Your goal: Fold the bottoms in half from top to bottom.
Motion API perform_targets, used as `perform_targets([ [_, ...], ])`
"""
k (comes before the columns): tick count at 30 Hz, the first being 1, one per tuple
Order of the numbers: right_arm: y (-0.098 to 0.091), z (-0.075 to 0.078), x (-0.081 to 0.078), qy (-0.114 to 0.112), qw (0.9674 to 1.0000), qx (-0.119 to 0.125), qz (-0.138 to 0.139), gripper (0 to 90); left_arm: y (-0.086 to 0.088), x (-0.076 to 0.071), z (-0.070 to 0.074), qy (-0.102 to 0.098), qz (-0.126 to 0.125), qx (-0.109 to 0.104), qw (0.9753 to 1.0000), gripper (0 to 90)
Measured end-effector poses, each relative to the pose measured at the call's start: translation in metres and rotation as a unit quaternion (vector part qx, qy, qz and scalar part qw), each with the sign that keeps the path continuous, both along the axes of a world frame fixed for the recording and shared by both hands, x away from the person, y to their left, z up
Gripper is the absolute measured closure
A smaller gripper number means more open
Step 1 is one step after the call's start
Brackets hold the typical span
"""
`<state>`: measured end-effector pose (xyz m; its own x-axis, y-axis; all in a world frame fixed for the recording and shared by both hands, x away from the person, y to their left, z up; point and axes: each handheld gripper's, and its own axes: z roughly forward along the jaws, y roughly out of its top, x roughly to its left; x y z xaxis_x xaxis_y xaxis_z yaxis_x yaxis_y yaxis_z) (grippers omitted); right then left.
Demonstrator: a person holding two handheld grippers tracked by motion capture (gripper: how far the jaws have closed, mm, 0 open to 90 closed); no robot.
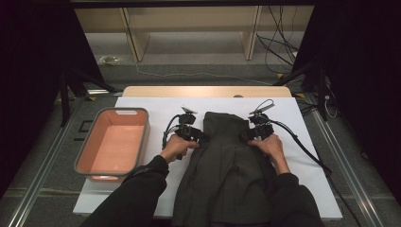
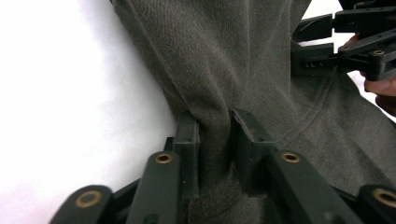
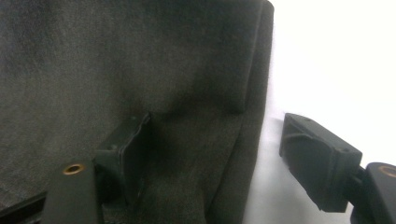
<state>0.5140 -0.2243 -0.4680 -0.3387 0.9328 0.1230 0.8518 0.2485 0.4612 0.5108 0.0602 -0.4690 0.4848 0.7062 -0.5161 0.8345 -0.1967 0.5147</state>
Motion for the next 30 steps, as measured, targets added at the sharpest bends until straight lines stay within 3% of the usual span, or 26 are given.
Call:
perform_targets([
  [5, 0.007, 0.002, -0.001, 0.004, 1.0, -0.008, -0.003, 40.5, 0.0, 0.001, -0.001, 0.005, 0.004, 0.004, 1.0, 59.1],
  [7, 0.008, 0.002, -0.001, 0.006, 0.9999, -0.007, -0.005, 42.7, 0.0, 0.002, -0.001, 0.004, 0.006, 0.006, 1.0, 57.9],
  [9, 0.006, 0.003, -0.002, 0.006, 0.9999, -0.008, -0.012, 55.5, 0.0, 0.003, -0.002, 0.004, 0.007, 0.005, 1.0, 56.7],
  [12, 0.007, 0.003, -0.002, 0.012, 0.9998, -0.003, -0.013, 61.4, -0.002, 0.003, -0.003, 0.005, 0.009, 0.002, 0.9999, 55.6],
  [15, 0.007, 0.003, -0.003, 0.017, 0.9997, 0.006, -0.016, 74.2, -0.004, 0.003, -0.003, 0.002, 0.005, 0.0, 1.0, 61.3],
  [20, 0.007, 0.004, -0.003, 0.015, 0.9996, 0.015, -0.018, 84.2, -0.003, 0.002, 0.0, -0.005, 0.002, -0.003, 1.0, 74.6],
  [23, 0.006, 0.005, -0.005, 0.006, 0.9997, 0.019, -0.016, 86.8, -0.002, 0.001, 0.001, -0.014, -0.001, -0.005, 0.9999, 80.8],
  [30, 0.004, 0.012, -0.006, -0.015, 0.9992, 0.031, -0.02, 87.6, -0.002, -0.001, 0.006, -0.029, -0.001, -0.009, 0.9995, 82.3],
])
